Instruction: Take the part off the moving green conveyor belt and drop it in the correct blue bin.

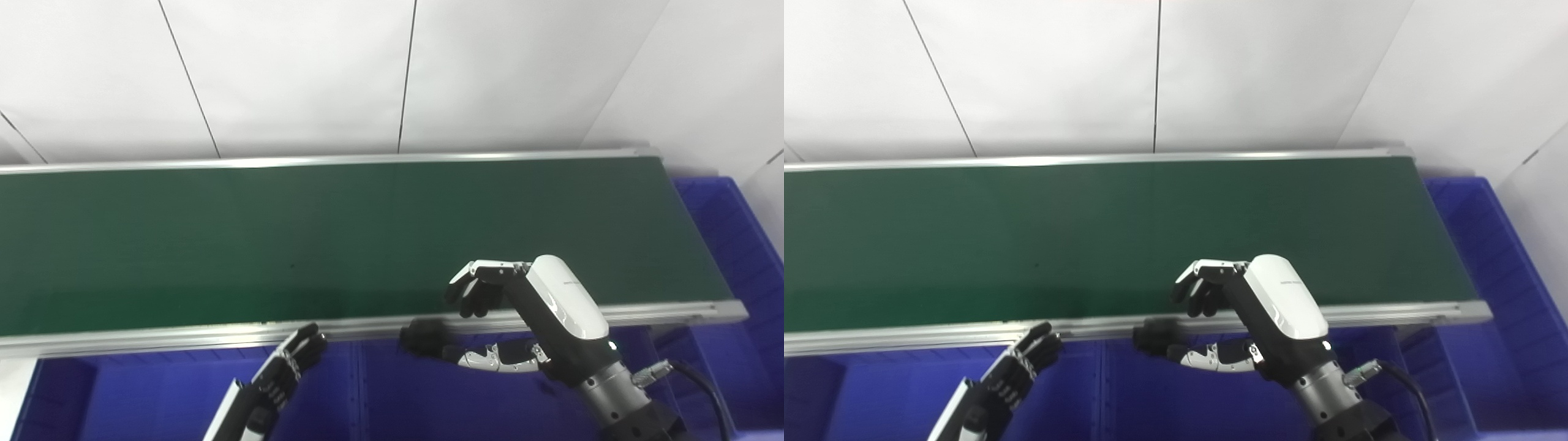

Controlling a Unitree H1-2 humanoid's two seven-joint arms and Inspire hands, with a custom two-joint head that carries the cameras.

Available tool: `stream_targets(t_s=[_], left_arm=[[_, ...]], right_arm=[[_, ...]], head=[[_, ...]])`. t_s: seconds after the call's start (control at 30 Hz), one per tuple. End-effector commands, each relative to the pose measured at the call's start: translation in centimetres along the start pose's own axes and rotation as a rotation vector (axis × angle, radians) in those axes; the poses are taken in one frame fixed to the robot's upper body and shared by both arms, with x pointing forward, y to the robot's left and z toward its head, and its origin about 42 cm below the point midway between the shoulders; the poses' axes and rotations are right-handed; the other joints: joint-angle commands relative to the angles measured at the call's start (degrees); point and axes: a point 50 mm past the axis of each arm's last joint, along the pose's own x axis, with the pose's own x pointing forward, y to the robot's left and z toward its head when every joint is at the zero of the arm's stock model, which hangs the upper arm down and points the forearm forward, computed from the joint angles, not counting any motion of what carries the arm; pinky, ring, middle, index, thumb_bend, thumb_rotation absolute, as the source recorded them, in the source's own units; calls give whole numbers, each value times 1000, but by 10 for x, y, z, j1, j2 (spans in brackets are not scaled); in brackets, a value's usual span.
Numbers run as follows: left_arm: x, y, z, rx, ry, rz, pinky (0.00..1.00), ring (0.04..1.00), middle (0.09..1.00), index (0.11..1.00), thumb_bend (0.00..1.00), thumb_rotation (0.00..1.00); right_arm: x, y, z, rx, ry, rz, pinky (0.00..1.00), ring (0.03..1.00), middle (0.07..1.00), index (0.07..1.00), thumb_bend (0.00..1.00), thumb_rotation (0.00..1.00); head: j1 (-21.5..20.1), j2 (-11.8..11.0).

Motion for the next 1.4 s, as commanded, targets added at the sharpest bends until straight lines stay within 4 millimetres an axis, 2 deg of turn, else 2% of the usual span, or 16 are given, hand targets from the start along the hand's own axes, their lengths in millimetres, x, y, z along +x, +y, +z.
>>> stream_targets(t_s=[0.0, 0.1, 0.23, 0.47, 0.57, 0.6, 0.67, 0.73, 0.77, 0.8, 0.9, 0.97, 1.03, 1.23, 1.37], left_arm=[[0, 0, 9, 2, -40, -11, 896, 886, 867, 880, 694, 925], [0, 0, 10, 2, -44, -4, 892, 884, 865, 876, 695, 921], [2, -3, 14, 0, -49, 0, 892, 879, 859, 866, 698, 923], [5, -5, 16, 6, -55, -2, 876, 868, 852, 860, 696, 915], [5, -8, 17, 3, -53, 5, 873, 866, 849, 859, 698, 910], [5, -8, 17, 6, -51, 4, 874, 868, 850, 861, 699, 914], [5, -8, 17, 14, -52, 7, 869, 866, 850, 863, 699, 917], [5, -8, 17, 14, -54, 7, 866, 863, 849, 864, 696, 916], [5, -9, 17, 12, -56, 7, 870, 864, 849, 863, 688, 912], [5, -9, 16, 9, -56, 6, 870, 864, 849, 863, 688, 912], [6, -9, 16, 4, -53, 6, 877, 867, 850, 861, 691, 905], [7, -9, 15, 2, -53, 1, 887, 872, 852, 863, 691, 898], [7, -8, 15, 4, -53, -8, 892, 876, 856, 866, 687, 899], [9, -8, 13, 22, -59, -12, 878, 867, 850, 864, 673, 900], [12, -9, 14, 34, -50, -21, 882, 872, 854, 866, 669, 905]], right_arm=[[-1, 1, -4, -22, 25, -4, 336, 319, 457, 493, 525, 0], [0, 10, -14, -59, 55, 18, 341, 314, 469, 486, 527, 0], [7, 28, -34, -98, 105, 69, 263, 265, 469, 485, 528, 0], [19, 64, -57, -136, 170, 170, 377, 325, 470, 486, 528, 0], [23, 82, -66, -158, 183, 196, 380, 325, 470, 485, 529, 0], [23, 86, -68, -162, 180, 199, 350, 302, 470, 485, 529, 0], [24, 90, -68, -160, 182, 200, 294, 269, 469, 484, 530, 0], [24, 89, -66, -171, 182, 204, 304, 284, 469, 486, 528, 1], [24, 89, -65, -178, 182, 205, 367, 355, 475, 488, 526, 7], [24, 88, -64, -182, 184, 206, 367, 355, 475, 488, 526, 7], [23, 84, -62, -174, 178, 206, 431, 438, 447, 538, 517, 18], [19, 78, -58, -147, 156, 212, 507, 514, 556, 628, 775, 588], [14, 74, -53, -104, 134, 212, 491, 534, 597, 661, 874, 769], [0, 62, -41, 55, 52, 219, 475, 584, 657, 722, 955, 927], [-10, 59, -33, 208, -45, 199, 514, 626, 705, 754, 951, 953]], head=[[2, 5], [3, 7], [11, 13], [17, 13], [26, 14], [26, 14], [27, 13], [26, 12], [26, 12], [27, 12], [31, 12], [31, 12], [36, 12], [46, 10], [58, 8]])
